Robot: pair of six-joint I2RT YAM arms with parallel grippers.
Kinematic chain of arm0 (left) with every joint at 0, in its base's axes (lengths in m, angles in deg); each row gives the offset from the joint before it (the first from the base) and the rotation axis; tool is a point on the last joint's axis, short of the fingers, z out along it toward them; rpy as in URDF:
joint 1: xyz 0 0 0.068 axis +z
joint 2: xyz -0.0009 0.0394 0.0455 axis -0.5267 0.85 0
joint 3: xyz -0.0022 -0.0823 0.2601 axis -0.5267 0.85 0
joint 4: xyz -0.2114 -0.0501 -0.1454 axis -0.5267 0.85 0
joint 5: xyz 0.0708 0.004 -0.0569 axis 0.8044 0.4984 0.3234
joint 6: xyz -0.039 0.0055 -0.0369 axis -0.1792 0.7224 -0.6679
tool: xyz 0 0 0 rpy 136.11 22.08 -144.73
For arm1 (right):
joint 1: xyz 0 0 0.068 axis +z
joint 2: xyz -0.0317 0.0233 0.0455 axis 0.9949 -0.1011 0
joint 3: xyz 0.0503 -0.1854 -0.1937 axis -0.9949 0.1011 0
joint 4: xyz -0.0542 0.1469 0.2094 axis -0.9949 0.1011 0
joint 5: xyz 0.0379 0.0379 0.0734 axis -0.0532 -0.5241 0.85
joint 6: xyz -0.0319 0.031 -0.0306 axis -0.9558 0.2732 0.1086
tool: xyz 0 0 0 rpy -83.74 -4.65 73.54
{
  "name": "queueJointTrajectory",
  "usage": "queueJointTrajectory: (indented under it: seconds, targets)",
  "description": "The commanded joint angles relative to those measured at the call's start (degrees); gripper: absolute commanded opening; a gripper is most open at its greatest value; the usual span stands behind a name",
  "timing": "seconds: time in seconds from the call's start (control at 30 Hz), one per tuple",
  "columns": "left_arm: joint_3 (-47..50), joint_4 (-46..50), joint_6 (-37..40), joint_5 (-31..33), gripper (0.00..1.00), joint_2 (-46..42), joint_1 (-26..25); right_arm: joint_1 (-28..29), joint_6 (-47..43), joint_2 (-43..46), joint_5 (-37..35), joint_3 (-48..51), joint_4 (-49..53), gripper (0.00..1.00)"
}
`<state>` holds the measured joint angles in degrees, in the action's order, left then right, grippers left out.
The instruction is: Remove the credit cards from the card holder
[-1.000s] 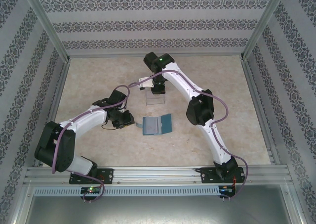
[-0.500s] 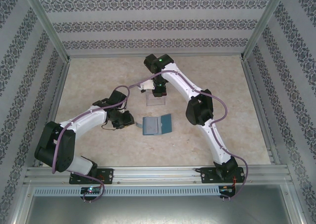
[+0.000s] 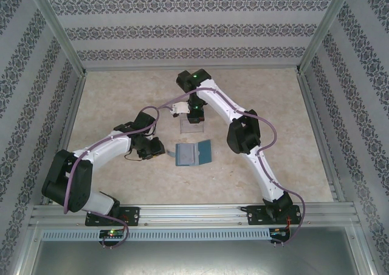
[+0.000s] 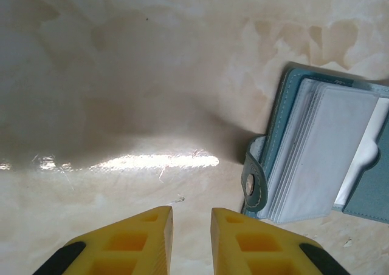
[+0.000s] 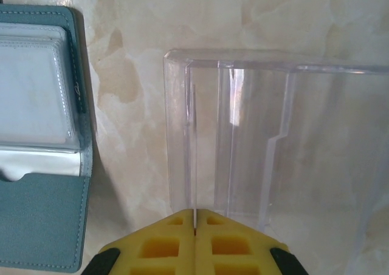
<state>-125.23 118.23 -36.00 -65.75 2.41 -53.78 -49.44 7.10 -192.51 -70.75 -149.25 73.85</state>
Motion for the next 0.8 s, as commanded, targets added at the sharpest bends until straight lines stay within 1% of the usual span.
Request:
queueJointTrajectory:
  seconds: [0.0, 0.07, 0.13, 0.3, 0.47, 0.77]
  targets:
    - [0.5, 1.3, -0.7, 1.1, 0.23, -1.5, 0.7, 0.5, 0.6, -1.5, 2.5, -1.5, 2.3, 0.00]
    - [0.5, 1.3, -0.7, 1.1, 0.23, -1.5, 0.7, 0.4, 0.6, -1.8, 2.7, -1.8, 2.2, 0.00]
    - [0.5, 1.3, -0.7, 1.1, 0.23, -1.5, 0.7, 0.4, 0.6, -2.1, 2.8, -2.0, 2.1, 0.04]
    - [0.2, 1.4, -0.8, 1.1, 0.23, -1.3, 0.7, 0.3, 0.6, -2.2, 2.6, -2.2, 1.6, 0.16]
    - [0.0, 1.5, -0.8, 1.1, 0.23, -1.3, 0.7, 0.1, 0.3, -1.9, 2.0, -3.6, 1.3, 0.19]
    - [-0.6, 1.9, -0.6, 1.1, 0.23, -1.4, 0.7, 0.0, 0.4, -0.1, -0.6, -3.9, -1.5, 0.20]
